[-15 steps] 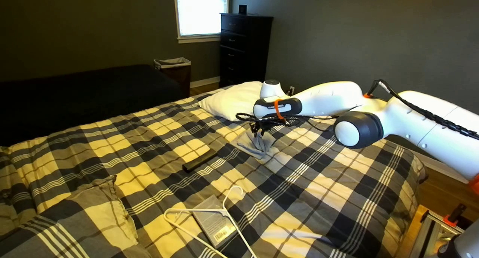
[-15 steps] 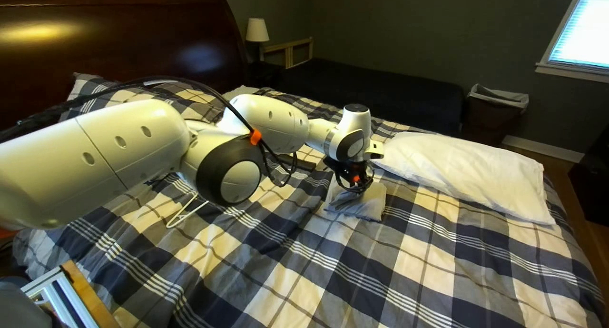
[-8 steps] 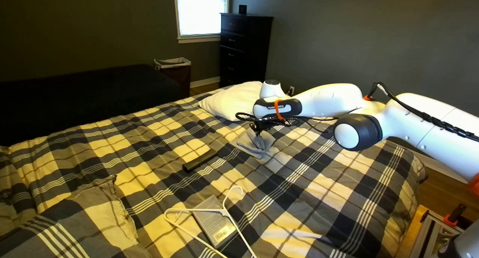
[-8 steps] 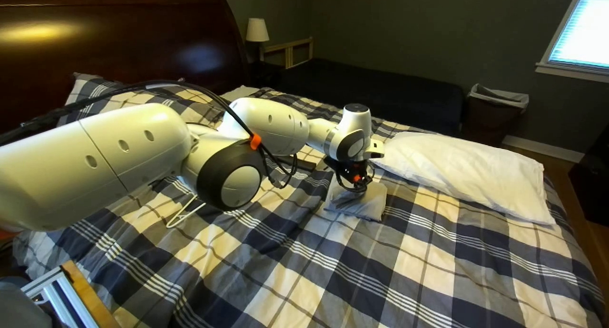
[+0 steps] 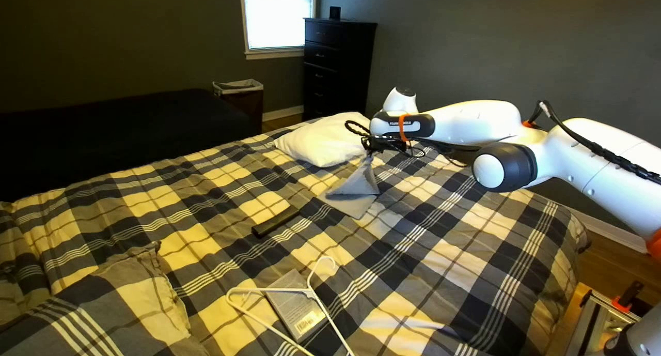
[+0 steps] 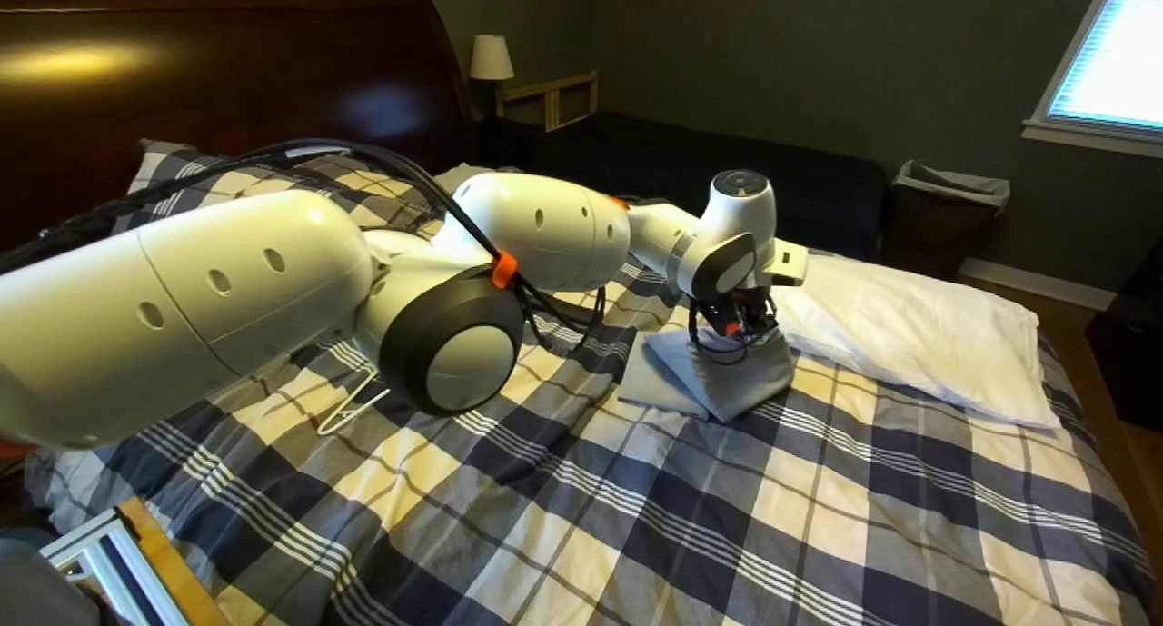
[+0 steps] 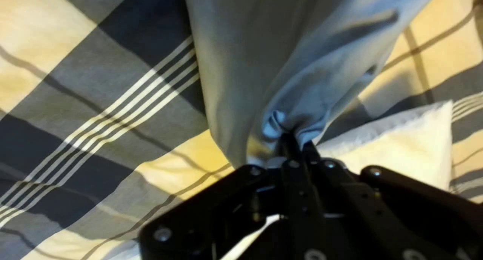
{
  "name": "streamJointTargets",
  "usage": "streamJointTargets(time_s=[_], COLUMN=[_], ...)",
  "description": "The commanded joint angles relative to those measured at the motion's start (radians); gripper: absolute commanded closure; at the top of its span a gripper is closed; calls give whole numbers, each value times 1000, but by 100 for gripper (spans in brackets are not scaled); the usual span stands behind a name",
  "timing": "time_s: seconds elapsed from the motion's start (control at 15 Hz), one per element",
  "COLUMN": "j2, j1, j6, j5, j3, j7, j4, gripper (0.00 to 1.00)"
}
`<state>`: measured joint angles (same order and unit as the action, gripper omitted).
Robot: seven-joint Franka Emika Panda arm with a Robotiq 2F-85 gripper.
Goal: Take the grey towel off of the one under it
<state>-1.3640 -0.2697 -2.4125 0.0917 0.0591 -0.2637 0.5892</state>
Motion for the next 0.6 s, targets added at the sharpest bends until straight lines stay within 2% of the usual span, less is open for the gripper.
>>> streamJointTargets(time_s=[0.0,0.07,0.13,0.33,0.4,0.53], j2=[29,30,22,24,15,8], j1=[-64,-78,-65,-89,-84,-98], j6=[-36,-32,-14,-14,-28,-30], j5=[38,45,24,32,28,39], j3=[15,18,8,10,45,68], j7=[-110,-152,-83,-121,-220,-330], j4=[18,18,0,0,-11,-22], gripper=[99,99,97,99,99,99])
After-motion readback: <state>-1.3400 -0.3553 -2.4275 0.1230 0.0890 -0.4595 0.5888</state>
